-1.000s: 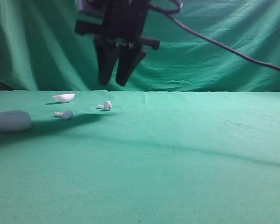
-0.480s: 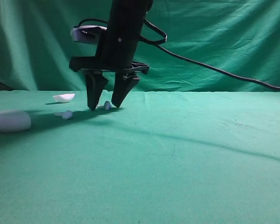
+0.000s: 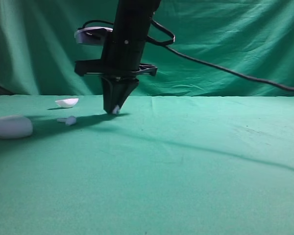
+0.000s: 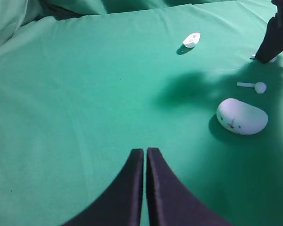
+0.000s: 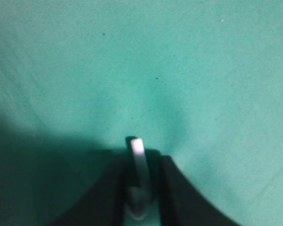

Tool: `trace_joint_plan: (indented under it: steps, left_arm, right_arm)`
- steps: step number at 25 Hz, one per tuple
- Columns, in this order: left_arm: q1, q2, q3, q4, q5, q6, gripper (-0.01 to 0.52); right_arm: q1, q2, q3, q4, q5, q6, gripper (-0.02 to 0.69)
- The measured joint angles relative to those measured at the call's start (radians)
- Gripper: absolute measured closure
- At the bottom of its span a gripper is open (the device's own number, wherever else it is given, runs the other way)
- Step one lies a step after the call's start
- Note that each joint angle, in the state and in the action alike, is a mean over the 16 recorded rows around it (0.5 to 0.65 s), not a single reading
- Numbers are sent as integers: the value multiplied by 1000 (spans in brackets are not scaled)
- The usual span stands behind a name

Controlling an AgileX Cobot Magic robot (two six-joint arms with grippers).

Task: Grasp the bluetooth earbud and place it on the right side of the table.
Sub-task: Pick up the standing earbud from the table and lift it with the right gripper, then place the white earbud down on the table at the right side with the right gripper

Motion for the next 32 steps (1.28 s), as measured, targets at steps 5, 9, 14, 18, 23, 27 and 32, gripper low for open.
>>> trace_joint_plan:
  steps: [5,9,14,18,23,27,32]
  left_arm:
    - [0,0,0,0,0,0,514]
    - [0,0,0,0,0,0,514]
    - [0,0,0,0,0,0,514]
    - [0,0,0,0,0,0,514]
    - [0,0,0,0,0,0,514]
    - [0,0,0,0,0,0,514]
    - [0,0,0,0,0,0,514]
  right_arm:
    - [0,-14,-18,-16,35,13,538]
    - [0,-62,-37,-36,83,35,579]
    - [-5,-177,-55,-94,150,96,579]
    - [-33,-316,-25,-143,193,152,579]
    - [-105,-521,141,-195,204,213,579]
    - [-190,-683,389,-201,132,244,579]
    - [-298,-838,779,-176,-37,254,579]
